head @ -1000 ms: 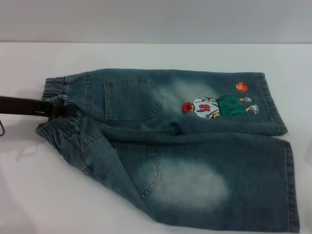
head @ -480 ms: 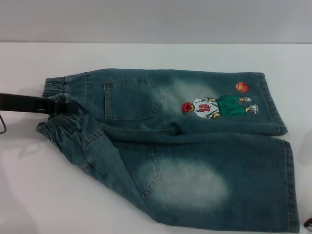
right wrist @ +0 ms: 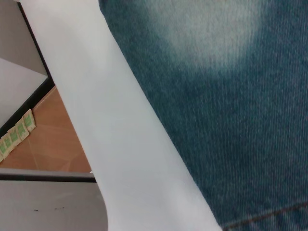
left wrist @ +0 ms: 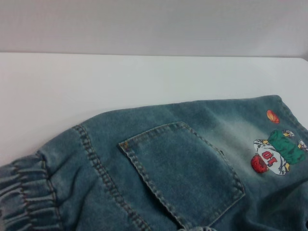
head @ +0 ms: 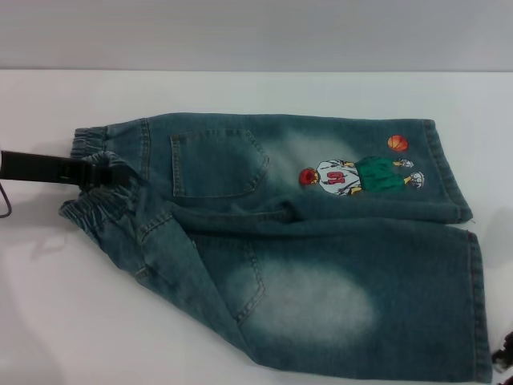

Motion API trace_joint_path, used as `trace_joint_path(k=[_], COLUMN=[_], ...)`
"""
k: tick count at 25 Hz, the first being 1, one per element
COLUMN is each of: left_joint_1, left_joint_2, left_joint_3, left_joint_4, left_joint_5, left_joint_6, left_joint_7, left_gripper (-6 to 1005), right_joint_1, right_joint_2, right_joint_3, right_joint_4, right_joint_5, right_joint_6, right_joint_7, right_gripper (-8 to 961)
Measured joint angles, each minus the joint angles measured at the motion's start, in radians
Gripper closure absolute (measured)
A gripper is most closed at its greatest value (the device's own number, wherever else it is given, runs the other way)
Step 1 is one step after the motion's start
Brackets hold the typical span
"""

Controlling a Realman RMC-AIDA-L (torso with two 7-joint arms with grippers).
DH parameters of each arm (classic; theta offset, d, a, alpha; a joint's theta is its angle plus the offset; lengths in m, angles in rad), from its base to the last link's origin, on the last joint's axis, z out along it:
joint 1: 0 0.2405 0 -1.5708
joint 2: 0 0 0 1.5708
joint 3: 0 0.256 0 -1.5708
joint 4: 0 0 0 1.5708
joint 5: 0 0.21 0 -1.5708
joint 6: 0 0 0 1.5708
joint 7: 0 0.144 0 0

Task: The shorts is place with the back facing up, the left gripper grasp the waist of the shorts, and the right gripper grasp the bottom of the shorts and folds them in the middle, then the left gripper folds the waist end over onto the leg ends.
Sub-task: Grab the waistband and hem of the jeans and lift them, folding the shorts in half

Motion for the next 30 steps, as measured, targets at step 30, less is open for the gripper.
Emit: trace_joint_path(k=[30], left_joint_1=[-0.007], left_joint_2=[0.010], left_joint_3=[0.025], left_joint_4=[-0.028], left_joint_5=[0.000], left_joint_6=[-0.040], left_joint_7=[0.001], left_gripper=[900], right_joint_1=[0.048], right_joint_2=[0.037], right_joint_3=[0.001], right_joint_4=[-0.074], right_joint_5=[0.041], right_joint_6=[-0.052], right_joint_7=[-0.012], right_gripper=[301])
